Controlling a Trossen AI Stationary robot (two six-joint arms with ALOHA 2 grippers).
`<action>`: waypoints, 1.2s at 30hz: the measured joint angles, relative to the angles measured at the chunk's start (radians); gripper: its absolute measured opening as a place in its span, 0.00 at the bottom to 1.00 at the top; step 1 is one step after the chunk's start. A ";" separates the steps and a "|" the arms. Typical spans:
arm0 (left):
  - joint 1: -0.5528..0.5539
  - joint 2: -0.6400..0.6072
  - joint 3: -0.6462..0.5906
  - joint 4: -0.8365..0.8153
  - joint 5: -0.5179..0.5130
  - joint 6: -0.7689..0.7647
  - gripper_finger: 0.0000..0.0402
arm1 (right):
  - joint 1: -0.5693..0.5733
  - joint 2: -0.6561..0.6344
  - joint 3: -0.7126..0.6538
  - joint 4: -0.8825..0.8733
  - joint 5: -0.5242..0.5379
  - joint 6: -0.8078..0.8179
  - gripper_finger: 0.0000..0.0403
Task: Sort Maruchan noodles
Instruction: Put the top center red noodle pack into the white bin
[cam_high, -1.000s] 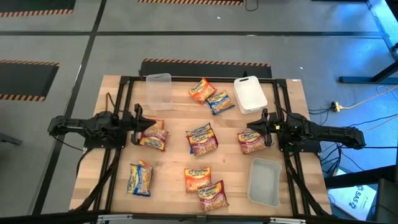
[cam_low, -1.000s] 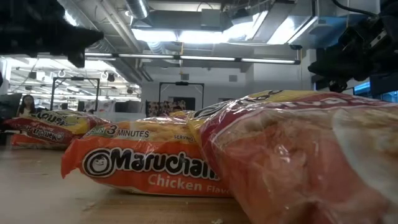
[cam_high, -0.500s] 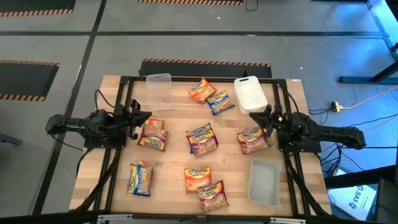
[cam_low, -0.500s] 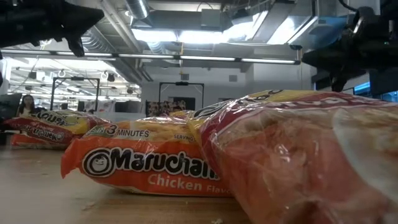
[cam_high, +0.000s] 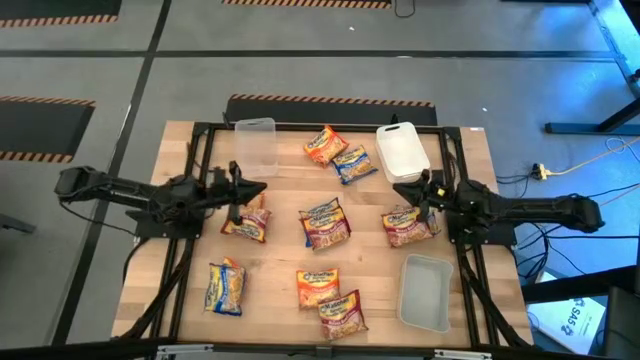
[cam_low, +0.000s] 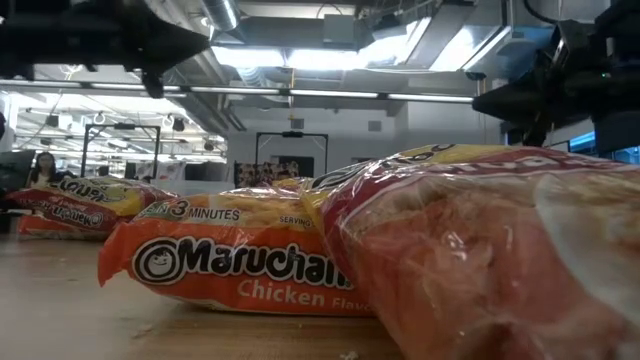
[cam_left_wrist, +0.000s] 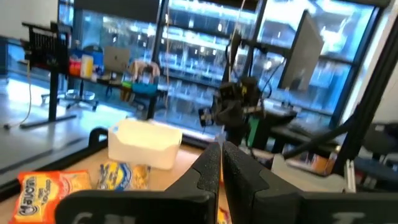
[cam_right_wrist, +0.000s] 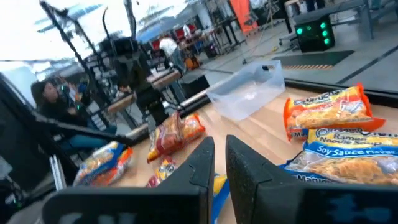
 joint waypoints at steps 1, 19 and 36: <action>0.000 0.040 0.015 0.000 0.004 0.000 0.03 | 0.000 0.028 0.009 0.011 -0.016 -0.022 0.08; -0.011 0.557 0.178 0.065 0.012 -0.032 0.03 | 0.000 0.551 0.302 0.016 -0.049 -0.223 0.08; -0.013 0.611 0.212 0.019 0.094 -0.106 0.18 | 0.000 1.076 0.512 0.010 -0.355 -0.162 0.65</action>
